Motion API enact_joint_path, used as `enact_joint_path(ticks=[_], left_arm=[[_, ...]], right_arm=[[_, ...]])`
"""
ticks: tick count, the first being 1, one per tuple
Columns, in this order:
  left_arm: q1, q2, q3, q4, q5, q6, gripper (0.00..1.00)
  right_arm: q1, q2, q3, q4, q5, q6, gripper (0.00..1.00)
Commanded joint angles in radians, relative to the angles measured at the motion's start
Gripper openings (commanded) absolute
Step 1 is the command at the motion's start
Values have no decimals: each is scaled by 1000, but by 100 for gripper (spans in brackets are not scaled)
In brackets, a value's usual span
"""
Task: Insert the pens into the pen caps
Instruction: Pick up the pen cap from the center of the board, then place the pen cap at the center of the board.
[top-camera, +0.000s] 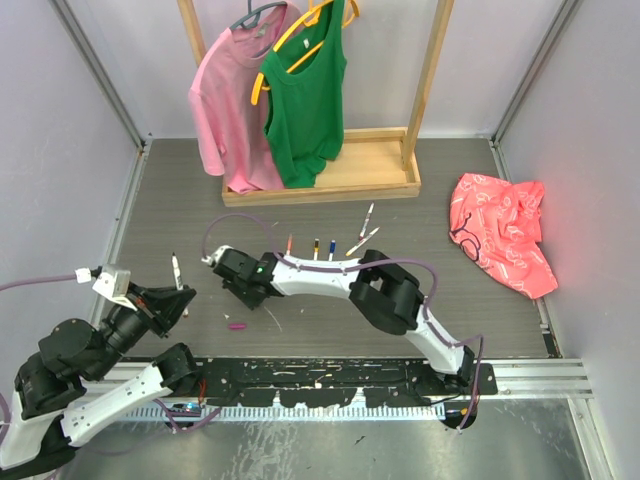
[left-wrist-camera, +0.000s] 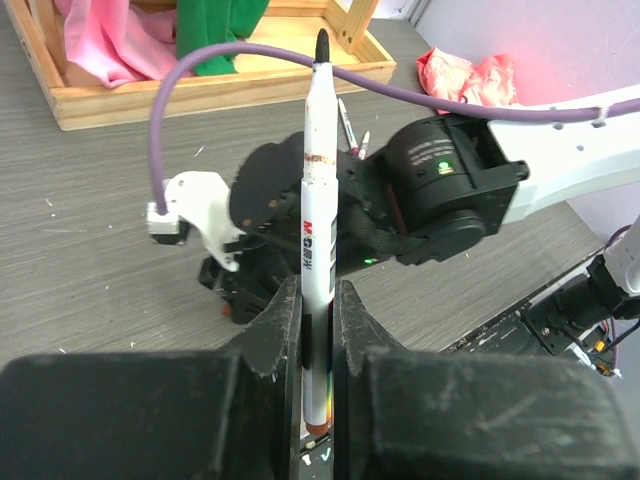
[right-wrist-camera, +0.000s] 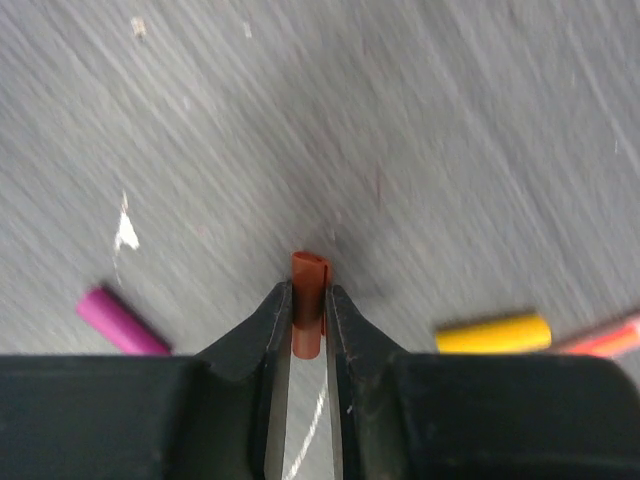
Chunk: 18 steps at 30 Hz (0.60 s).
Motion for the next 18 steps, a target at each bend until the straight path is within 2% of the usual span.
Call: enact_joint_path(ticks=[1,5,11,18], left_arm=[[4,34,-2,28,-29,7,0],[4,105,2,24,-22,6,0],[4,281,9,37,41,0,0],[4,452,-66,198,165,-41,0]], right_arm=[[4,-221,-150,78,9,58,5],[4,-401,-369,141,67,142,3],[-5,-631,-649,103,193,265,3],[-83,-840,-890,29,168,350,2]])
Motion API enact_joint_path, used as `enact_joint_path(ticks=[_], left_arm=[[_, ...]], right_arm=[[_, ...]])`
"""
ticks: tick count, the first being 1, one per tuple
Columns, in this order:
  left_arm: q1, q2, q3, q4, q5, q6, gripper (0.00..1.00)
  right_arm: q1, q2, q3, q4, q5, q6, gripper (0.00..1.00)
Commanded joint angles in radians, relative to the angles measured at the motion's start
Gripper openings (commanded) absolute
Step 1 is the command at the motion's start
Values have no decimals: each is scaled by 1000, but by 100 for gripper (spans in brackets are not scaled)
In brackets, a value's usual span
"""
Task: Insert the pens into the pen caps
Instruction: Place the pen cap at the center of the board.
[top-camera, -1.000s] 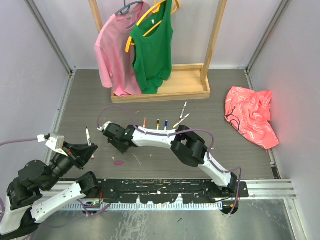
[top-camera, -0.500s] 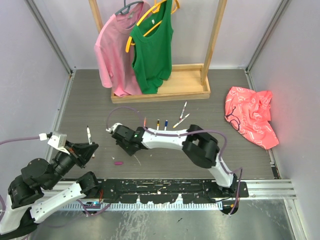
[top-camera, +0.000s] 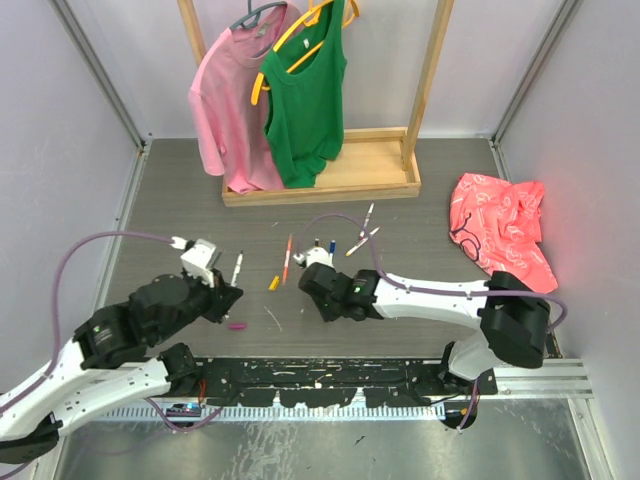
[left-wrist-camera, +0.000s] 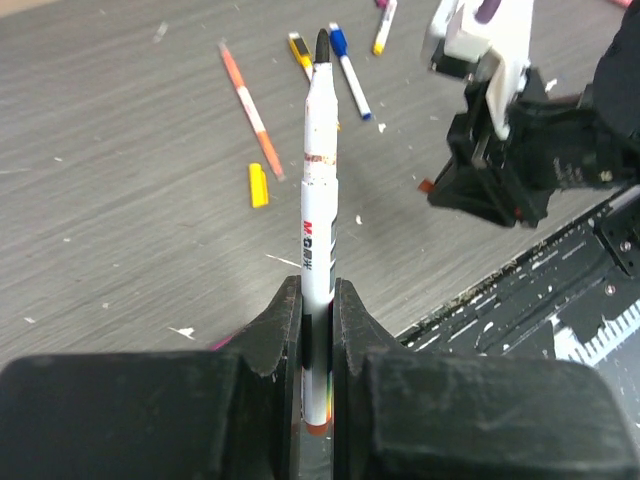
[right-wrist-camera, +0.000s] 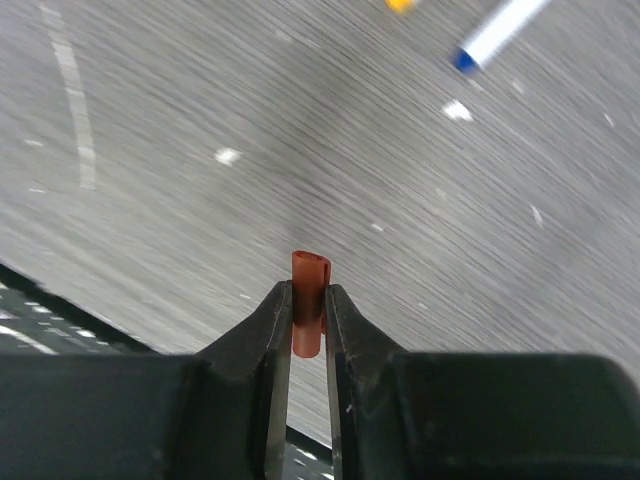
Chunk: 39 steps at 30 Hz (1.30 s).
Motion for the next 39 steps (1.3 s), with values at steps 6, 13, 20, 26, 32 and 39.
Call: enact_joint_path(ticks=[6,13,20,26,32,39], left_arm=[[2,91,-66,251,82,-53,0],[3,125,-53,235,120,-50,0],[2,112,-53,235,122,-64,0],[3,106,-49,218,131,-71,0],[2,110,-45,216,129,-67,0],[3,124,-45,229,139,-63,0]], right_arm=[[-136,-104,-135,-84,-22,96,3],[-201,-50,-164,-63,-160,83,7],[-205,-10,-169,-84,-153,84,11],[-205,19,-159,-120,-139,73,23],[-207,30,-165,-131,-162,74,28],[-207,43,-170,-132,-164,74,34]])
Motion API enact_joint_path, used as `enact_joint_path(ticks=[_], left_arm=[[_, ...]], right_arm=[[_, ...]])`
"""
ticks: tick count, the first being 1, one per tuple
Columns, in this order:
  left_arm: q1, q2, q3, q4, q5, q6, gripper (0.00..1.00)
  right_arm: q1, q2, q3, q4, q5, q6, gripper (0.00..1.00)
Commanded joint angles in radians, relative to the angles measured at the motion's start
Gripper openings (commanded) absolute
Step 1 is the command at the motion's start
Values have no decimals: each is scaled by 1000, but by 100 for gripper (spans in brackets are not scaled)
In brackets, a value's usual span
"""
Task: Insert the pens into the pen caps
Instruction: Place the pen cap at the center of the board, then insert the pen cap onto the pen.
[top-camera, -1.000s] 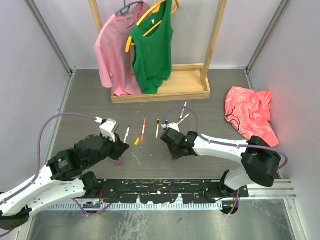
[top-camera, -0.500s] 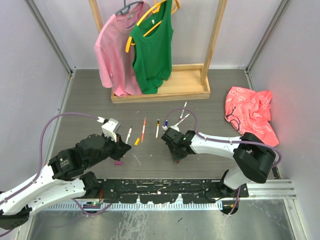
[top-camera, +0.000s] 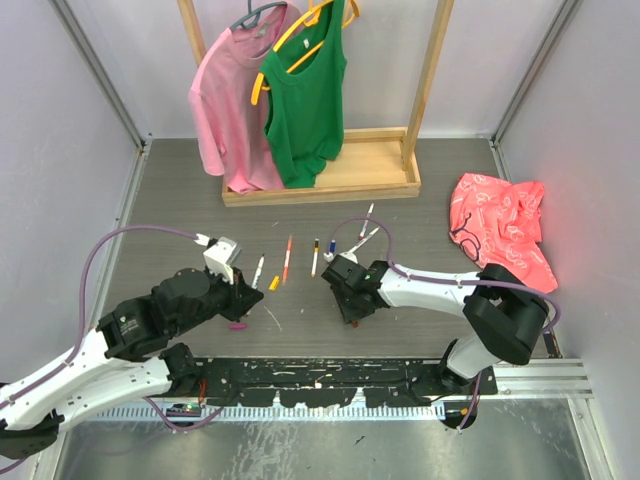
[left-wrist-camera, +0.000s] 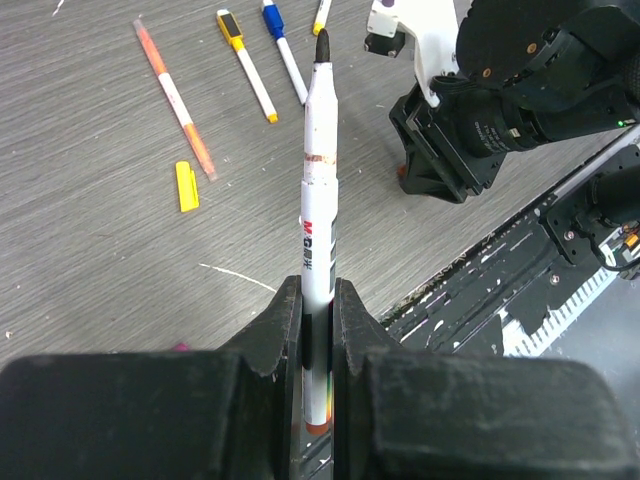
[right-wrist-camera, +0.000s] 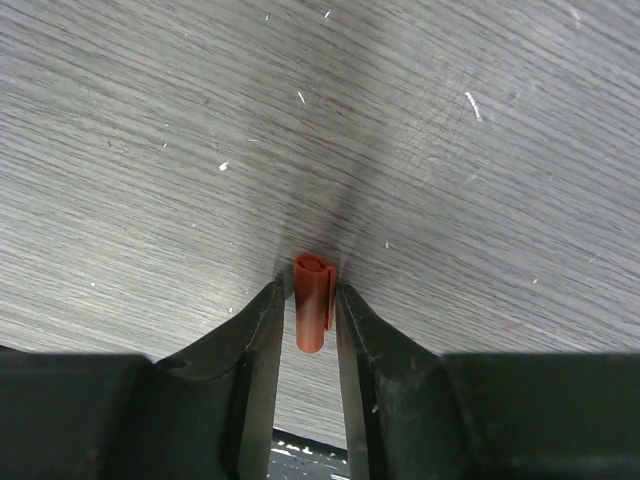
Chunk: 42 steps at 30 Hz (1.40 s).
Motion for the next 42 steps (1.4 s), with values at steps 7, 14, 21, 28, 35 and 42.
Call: enact_joint_path(ticks=[7,14,21,28,35,42], left_arm=[[2,10,31,62,5,10,0],[2,2,23,64,-35,6,0],[2,6,51,45,-62,-2,0],[1,-2,73,33,-76,-4,0],[2,-18,58,89,4,-12,0],[3,-51,-10,235,158,41,0]], right_arm=[[-4,61,-7,-47,3,-7,28],[-7,-6,-7,-45,56,-1,10],[-36,-186,-13,5,61,2,0],[-54,-401,-65,181,87,18,0],[-68,-624,-195,546,122,33,0],[-68,-707,-296,987,105,166,0]])
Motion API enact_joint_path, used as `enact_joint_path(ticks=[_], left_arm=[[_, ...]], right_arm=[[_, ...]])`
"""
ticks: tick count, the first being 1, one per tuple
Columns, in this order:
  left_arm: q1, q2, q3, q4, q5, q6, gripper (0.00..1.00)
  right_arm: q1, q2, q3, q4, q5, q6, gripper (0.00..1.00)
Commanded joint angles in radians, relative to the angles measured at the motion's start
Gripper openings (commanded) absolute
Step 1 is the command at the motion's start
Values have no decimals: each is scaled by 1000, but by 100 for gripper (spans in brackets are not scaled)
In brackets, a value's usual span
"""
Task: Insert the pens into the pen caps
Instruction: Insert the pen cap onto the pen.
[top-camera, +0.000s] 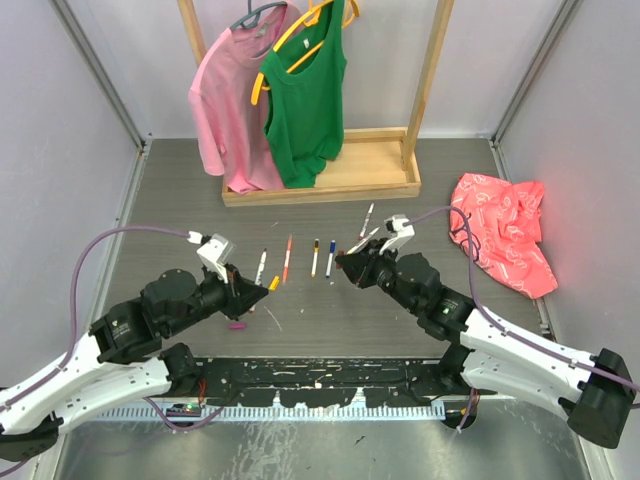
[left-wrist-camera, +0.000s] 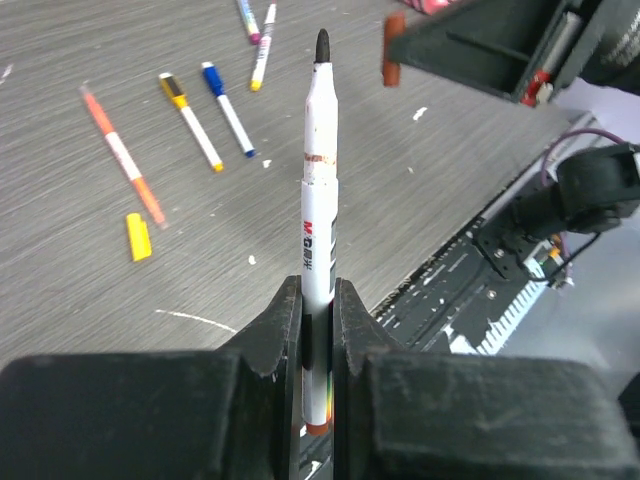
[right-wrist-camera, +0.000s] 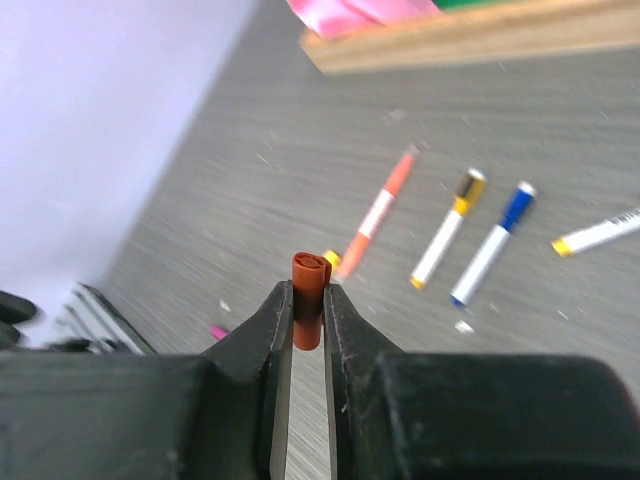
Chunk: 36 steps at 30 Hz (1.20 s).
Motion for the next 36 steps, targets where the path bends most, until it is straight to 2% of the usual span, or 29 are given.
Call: enact_joint_path(ticks=[1,7,16,36], left_arm=[[2,-20,-33,185,136,45,0],[3,46,-29,277,219,66,0],[1,180,21,333,321,84,0],[2,173,15,353,287,83,0]], right_arm=[[-2,-14,-13,405,-21,114,0],[-2,32,-8,628,-64,202,0],[-2,111,15,822,-158,263,0],[-2,118,19,768,-242,251,1]])
